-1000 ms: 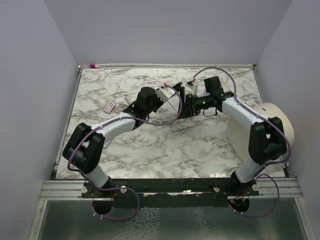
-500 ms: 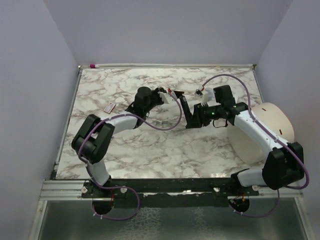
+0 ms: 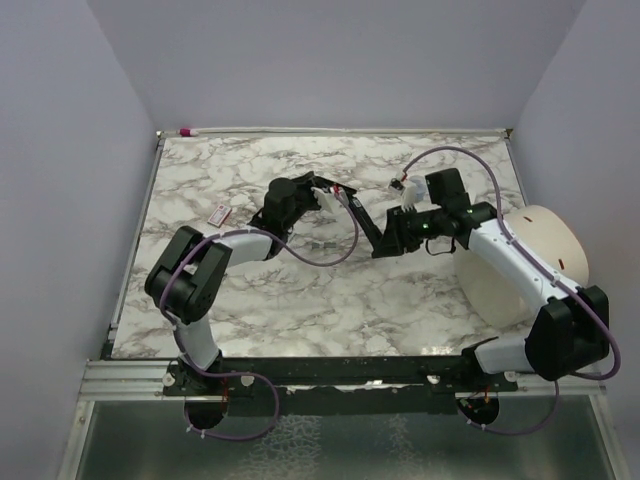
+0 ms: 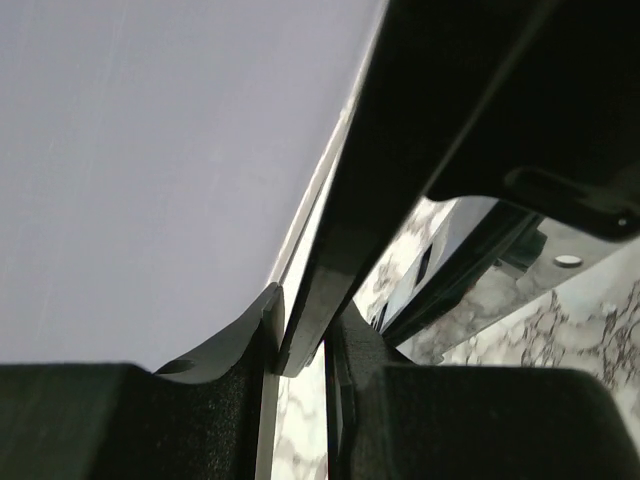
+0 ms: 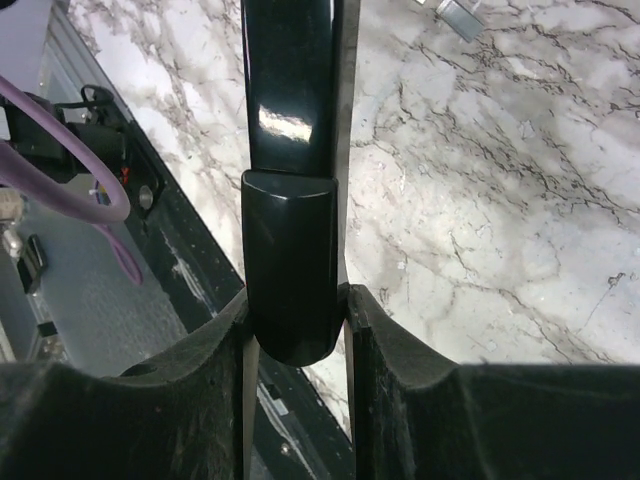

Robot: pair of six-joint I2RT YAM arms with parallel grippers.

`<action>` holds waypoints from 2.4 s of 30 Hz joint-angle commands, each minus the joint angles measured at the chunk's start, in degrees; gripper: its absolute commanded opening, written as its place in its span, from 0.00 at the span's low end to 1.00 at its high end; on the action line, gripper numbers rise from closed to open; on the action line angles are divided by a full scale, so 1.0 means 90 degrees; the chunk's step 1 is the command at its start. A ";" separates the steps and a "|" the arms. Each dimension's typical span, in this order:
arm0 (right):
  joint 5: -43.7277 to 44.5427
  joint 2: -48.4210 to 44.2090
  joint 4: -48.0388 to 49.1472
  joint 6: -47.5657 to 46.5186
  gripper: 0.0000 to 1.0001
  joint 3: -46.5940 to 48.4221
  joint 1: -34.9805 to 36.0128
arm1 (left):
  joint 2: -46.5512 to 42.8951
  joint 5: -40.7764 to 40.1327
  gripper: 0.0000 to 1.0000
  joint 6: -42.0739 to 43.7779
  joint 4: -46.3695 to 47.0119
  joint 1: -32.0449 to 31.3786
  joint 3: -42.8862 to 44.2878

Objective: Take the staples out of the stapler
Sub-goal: Place the stapler at the center of the board.

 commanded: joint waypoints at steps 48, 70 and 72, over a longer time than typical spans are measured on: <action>-0.0793 0.3227 -0.1954 0.0152 0.01 0.5636 -0.0961 | -0.0845 -0.0627 0.00 -0.2701 -0.3351 -0.1578 0.0747; 0.0469 0.4426 -0.2891 -0.0074 0.01 0.6975 -0.1245 | 0.0668 0.1736 0.00 -0.8274 -0.2510 -0.1924 0.1231; 0.0602 0.4448 -0.2847 -0.0075 0.01 0.6816 -0.1250 | 0.0867 0.1955 0.00 -0.8792 -0.2201 -0.1975 0.1152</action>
